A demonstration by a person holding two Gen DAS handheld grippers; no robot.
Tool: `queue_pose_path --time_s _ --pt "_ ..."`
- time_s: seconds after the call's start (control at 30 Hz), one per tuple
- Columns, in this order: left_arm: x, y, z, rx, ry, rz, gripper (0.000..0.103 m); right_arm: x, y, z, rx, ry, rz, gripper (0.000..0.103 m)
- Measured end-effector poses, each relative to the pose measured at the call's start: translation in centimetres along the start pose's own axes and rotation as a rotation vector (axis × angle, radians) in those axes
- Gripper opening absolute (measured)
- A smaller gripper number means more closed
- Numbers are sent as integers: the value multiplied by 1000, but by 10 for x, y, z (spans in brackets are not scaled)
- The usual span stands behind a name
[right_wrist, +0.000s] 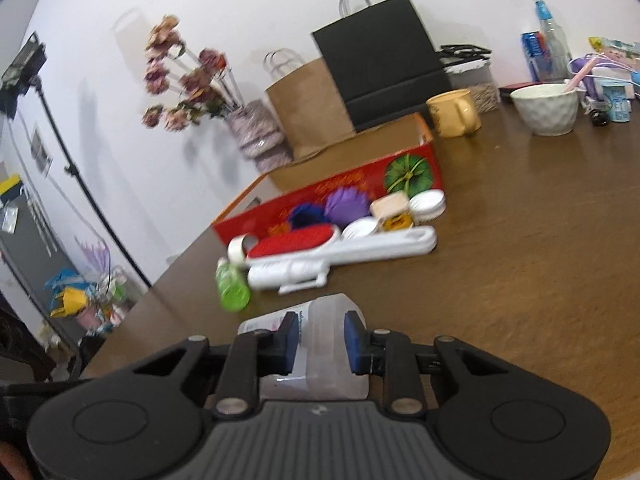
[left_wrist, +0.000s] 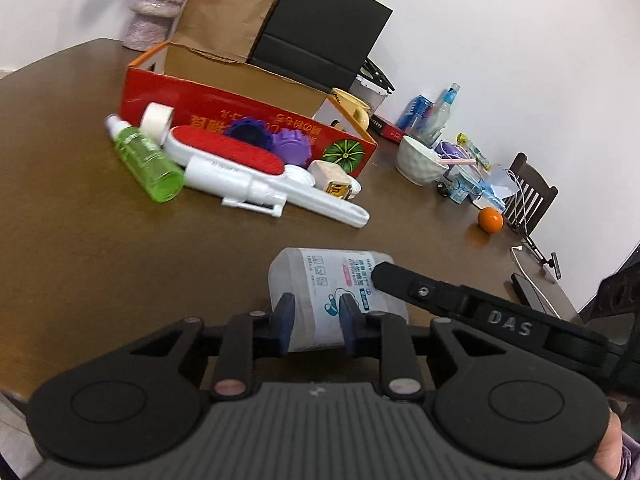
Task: Organize rigid objects
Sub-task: 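Carry the white bottle into the cardboard box and open the left tool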
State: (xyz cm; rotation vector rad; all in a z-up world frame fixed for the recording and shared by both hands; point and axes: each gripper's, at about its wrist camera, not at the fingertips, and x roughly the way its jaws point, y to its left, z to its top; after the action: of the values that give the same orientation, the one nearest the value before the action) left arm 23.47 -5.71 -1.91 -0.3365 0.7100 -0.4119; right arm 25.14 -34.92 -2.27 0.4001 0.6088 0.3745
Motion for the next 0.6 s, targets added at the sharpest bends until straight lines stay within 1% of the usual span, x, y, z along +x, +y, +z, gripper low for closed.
queue_pose_path --time_s 0.13,0.2,0.23,0.27,0.33,0.37,0.4,0.43,0.47,0.5,0.57,0.6 --pt "-2 5 -1 -15 -15 1 25 3 -1 -2 34 4 18 27" --pt "-2 5 -1 -11 -28 19 27 4 -1 -1 31 16 10 31" --pt "-2 6 -1 -6 -28 20 34 3 -1 -1 27 20 4 35" --pt "-1 8 -2 -11 -24 15 44 2 0 -2 21 20 0 36" --pt "5 14 -3 -37 -5 2 57 2 -2 -3 26 18 5 38" --pt "7 17 -4 -52 -4 -13 57 1 -5 -5 39 16 18 38" --pt "8 18 -5 -58 -6 -26 55 1 -7 -5 53 19 32 37" --pt "8 17 -4 -56 -10 -42 43 2 -9 -6 68 25 55 34" --pt "7 15 -4 -45 -17 -53 38 2 -10 -6 76 26 59 34" --pt "7 12 -3 -25 -29 -35 36 2 -10 -6 72 26 57 34" --pt "5 4 -2 20 -62 1 29 2 -8 -4 51 20 60 32" --pt "2 2 -3 34 -88 10 29 1 -6 -3 32 6 68 32"
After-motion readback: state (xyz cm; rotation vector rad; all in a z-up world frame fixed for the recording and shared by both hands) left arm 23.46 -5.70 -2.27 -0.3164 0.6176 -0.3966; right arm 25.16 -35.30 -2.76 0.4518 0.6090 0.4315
